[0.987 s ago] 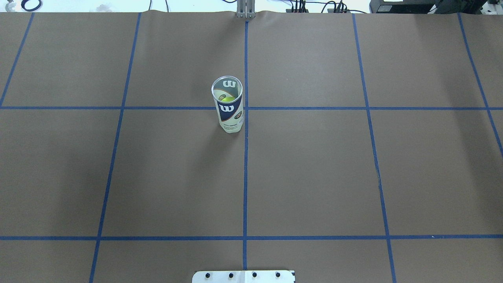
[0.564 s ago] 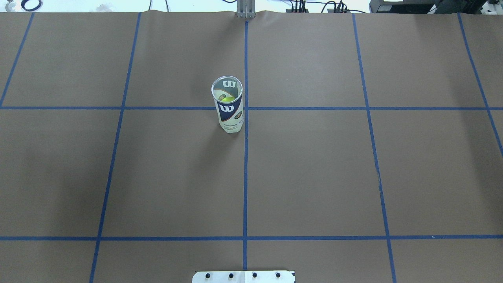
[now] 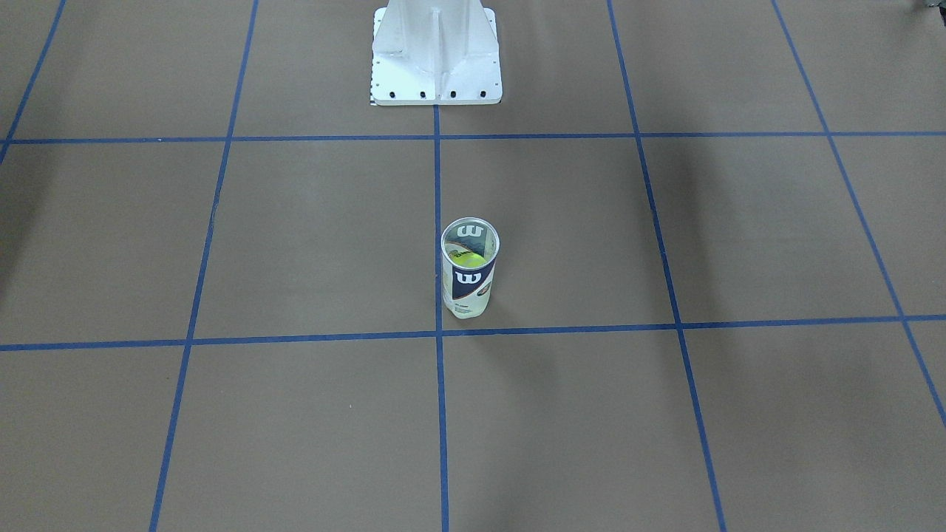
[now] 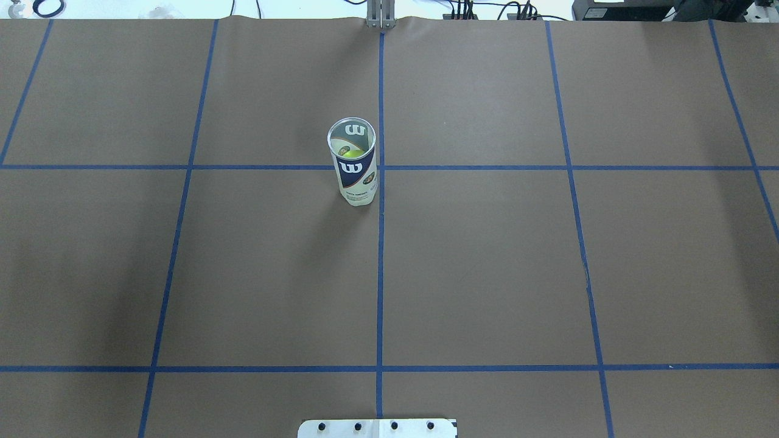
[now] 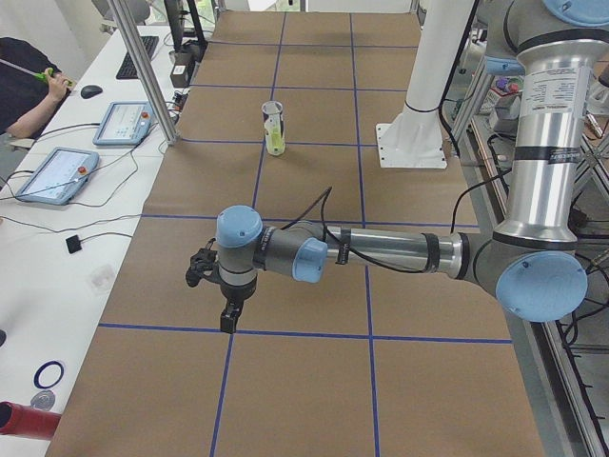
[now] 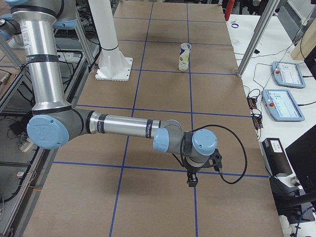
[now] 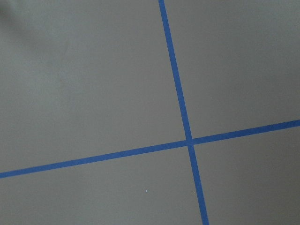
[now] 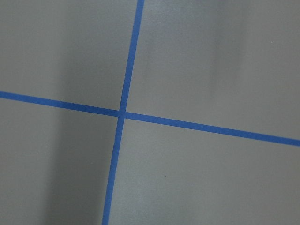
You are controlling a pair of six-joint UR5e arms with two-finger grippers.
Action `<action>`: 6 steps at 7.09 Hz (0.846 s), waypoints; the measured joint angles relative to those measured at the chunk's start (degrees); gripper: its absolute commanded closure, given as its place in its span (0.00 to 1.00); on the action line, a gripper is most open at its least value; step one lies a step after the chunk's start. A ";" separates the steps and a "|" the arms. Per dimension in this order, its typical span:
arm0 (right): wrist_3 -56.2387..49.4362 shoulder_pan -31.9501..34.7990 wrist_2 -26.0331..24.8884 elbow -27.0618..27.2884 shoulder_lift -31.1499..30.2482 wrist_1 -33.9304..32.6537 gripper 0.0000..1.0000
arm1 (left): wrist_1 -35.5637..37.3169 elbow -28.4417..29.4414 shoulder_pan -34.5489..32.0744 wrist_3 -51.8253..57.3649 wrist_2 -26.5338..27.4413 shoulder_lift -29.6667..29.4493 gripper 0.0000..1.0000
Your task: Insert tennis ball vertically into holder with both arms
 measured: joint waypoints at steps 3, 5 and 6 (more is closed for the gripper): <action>0.92 -0.04 2.38 0.21 -0.84 0.01 0.01 | 9.63 -8.75 -0.15 0.21 -2.10 2.52 0.01; 0.75 -0.03 2.42 0.22 -2.17 0.07 0.01 | 11.35 -10.17 -0.23 0.38 -1.85 3.10 0.01; 1.39 -0.02 2.31 0.84 -3.10 0.09 0.01 | 11.53 -10.29 -0.26 0.43 -1.76 3.16 0.01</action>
